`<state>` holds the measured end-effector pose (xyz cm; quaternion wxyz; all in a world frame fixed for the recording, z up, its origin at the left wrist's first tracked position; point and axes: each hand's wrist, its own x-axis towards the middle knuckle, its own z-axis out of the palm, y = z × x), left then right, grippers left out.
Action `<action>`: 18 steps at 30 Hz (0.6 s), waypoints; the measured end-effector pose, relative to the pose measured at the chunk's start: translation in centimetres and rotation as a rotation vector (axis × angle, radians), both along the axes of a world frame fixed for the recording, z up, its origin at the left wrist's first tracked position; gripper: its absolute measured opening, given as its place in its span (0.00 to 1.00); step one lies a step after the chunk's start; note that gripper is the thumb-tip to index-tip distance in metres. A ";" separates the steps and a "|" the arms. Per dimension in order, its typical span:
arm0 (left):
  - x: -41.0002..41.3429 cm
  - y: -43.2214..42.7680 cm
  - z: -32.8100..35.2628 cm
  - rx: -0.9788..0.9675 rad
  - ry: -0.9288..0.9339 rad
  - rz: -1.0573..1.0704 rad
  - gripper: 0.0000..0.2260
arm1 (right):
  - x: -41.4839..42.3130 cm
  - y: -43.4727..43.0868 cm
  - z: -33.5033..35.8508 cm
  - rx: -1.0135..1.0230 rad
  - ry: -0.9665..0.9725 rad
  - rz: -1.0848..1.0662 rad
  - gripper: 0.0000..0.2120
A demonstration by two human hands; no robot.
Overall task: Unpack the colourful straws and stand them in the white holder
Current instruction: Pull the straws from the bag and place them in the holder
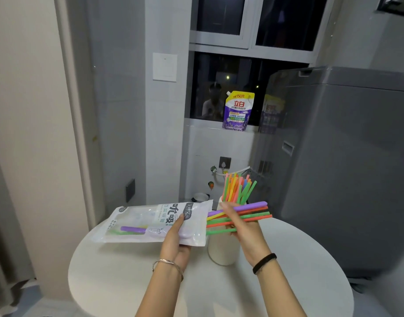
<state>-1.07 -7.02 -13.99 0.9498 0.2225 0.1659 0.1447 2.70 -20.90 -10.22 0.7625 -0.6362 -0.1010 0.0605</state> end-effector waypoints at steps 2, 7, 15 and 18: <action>0.0 -0.3 0.1 -0.015 -0.006 -0.012 0.06 | 0.0 0.4 -0.1 -0.042 -0.015 -0.052 0.10; 0.0 -0.1 0.3 -0.012 -0.042 -0.014 0.09 | 1.2 -0.9 1.1 0.155 -0.012 -0.243 0.13; -0.1 -1.5 1.0 -0.095 -0.056 -0.062 0.04 | 1.5 0.8 1.8 0.021 -0.069 -0.147 0.19; -0.1 -1.3 1.2 -0.098 -0.035 -0.034 0.04 | 2.6 0.1 4.5 0.375 -0.088 -0.140 0.22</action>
